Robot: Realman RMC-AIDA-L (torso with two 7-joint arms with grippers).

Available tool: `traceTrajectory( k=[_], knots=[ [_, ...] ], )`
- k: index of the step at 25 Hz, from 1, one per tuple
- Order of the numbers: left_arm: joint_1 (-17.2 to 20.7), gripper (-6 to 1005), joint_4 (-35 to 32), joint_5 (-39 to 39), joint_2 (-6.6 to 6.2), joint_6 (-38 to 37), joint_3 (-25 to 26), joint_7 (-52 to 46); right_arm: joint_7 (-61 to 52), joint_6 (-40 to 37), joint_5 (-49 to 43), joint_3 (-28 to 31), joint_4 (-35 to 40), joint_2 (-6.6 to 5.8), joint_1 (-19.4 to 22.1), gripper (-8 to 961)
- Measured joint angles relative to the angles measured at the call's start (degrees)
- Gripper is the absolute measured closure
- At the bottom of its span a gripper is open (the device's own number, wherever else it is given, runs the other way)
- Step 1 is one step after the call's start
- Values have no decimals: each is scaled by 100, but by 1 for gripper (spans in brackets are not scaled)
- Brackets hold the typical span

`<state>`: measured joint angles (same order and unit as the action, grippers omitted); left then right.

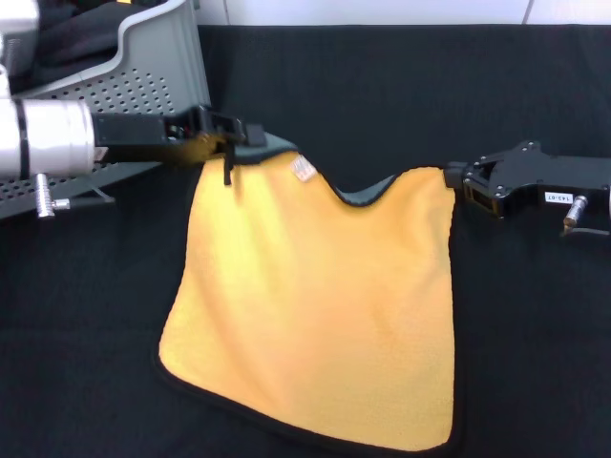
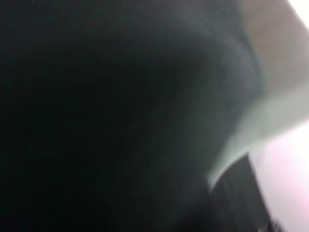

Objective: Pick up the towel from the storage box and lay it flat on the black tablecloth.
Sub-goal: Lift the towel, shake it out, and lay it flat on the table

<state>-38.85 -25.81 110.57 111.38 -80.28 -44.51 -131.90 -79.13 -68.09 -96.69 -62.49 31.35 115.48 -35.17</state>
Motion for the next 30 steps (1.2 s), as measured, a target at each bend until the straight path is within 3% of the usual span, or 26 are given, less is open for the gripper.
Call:
traceTrajectory(
  k=[4, 11, 30],
  knots=[
    [162, 878, 1, -58, 120, 33, 458, -249, 5, -38, -3, -3, 17, 0, 43, 948],
    [186, 938, -4, -103, 243, 43, 513, -567, 8, -50, -8, -9, 36, 0, 81, 948],
    [317, 807, 86, -399, 313, -73, 515, -572, 12, 25, 81, 62, 47, -5, 125, 947]
  ],
)
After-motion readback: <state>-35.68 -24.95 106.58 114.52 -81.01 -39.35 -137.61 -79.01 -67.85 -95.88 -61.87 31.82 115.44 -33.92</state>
